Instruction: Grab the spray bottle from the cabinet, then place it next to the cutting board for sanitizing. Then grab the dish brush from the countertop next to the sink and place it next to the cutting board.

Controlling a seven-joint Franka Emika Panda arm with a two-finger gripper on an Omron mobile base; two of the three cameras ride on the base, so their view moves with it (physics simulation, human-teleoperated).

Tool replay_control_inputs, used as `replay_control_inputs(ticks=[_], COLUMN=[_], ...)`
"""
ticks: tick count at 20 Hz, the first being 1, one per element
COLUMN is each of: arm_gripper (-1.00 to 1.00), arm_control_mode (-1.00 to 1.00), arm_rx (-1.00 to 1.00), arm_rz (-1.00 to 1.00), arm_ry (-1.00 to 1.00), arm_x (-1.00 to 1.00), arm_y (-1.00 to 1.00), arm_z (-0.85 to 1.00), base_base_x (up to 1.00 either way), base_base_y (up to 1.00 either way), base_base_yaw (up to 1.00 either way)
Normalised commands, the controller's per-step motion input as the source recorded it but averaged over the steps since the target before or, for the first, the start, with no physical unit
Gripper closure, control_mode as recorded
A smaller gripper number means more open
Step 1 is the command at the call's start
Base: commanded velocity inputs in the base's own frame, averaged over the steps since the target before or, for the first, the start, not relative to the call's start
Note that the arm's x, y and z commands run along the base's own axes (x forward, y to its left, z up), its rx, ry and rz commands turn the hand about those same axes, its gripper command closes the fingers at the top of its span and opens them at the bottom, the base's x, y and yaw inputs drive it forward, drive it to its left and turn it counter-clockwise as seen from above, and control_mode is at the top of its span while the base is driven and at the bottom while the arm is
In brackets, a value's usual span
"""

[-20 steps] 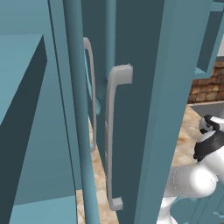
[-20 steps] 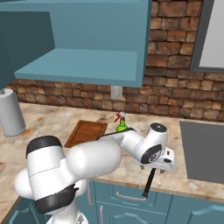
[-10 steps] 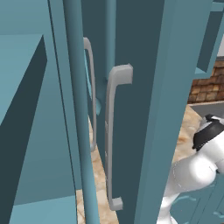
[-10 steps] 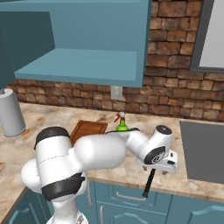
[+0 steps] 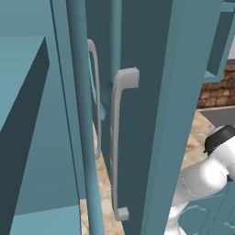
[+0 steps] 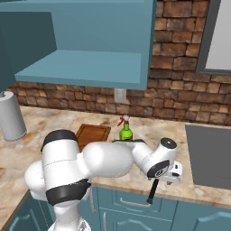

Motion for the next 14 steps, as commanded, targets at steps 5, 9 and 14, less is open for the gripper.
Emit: replay_control_inputs(ticks=[5, 9, 14], arm_gripper=[1.0, 1.0, 1.0], arm_control_mode=[-1.0, -1.0, -1.0], arm_rx=[0.0, 0.0, 0.0], arm_rz=[0.0, 0.0, 0.0], arm_ry=[-0.08, -0.09, -0.08], arm_x=[0.0, 0.0, 0.0], arm_y=[0.0, 0.0, 0.0], arm_z=[-0.4, -0.3, -0.26], base_base_x=[0.0, 0.0, 0.0], base_base_y=[0.0, 0.0, 0.0], base_base_yaw=[0.0, 0.0, 0.0])
